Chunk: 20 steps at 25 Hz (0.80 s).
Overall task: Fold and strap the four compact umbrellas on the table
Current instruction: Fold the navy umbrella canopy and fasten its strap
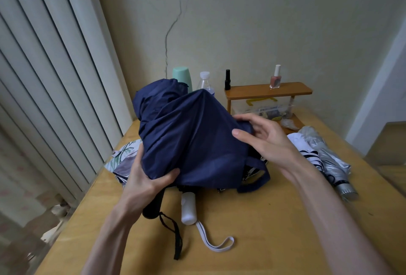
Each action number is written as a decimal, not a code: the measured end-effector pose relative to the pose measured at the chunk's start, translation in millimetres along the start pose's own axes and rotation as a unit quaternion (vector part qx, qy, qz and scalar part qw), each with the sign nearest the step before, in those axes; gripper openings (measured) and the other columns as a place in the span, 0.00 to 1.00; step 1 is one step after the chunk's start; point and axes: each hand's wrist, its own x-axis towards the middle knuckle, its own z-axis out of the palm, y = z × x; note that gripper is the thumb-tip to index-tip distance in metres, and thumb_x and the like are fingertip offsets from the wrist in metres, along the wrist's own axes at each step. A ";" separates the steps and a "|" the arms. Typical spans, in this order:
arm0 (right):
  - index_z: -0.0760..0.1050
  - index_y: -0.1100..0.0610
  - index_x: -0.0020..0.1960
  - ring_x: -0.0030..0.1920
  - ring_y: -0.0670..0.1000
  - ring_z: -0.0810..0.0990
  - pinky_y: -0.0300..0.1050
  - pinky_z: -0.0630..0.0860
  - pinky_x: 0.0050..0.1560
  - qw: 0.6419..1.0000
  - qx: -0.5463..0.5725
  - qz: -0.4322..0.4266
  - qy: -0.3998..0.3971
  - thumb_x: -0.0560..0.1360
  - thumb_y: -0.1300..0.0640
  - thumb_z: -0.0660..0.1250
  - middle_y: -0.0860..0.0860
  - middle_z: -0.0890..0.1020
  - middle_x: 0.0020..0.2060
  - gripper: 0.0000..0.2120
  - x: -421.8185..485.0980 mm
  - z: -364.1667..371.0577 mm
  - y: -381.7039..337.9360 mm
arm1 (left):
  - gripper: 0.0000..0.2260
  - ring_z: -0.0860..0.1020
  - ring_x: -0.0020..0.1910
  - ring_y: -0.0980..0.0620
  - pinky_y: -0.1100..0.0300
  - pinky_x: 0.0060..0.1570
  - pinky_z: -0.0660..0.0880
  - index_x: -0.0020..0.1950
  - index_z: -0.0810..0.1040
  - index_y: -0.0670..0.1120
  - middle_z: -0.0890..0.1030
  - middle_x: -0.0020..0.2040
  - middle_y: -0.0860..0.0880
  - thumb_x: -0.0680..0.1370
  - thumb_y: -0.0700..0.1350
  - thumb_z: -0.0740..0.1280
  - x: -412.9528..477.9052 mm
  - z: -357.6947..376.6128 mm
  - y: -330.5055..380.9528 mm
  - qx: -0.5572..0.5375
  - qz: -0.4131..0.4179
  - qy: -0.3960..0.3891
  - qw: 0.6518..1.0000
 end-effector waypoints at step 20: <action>0.86 0.57 0.52 0.46 0.41 0.85 0.34 0.79 0.47 0.998 -0.053 0.001 0.017 0.82 0.59 0.68 0.47 0.89 0.44 0.07 5.1 -10.4 14.6 | 0.51 0.80 0.68 0.52 0.42 0.70 0.77 0.80 0.67 0.57 0.78 0.72 0.54 0.60 0.55 0.86 1.8 -5.0 -15.2 -0.015 -0.043 0.006 0.999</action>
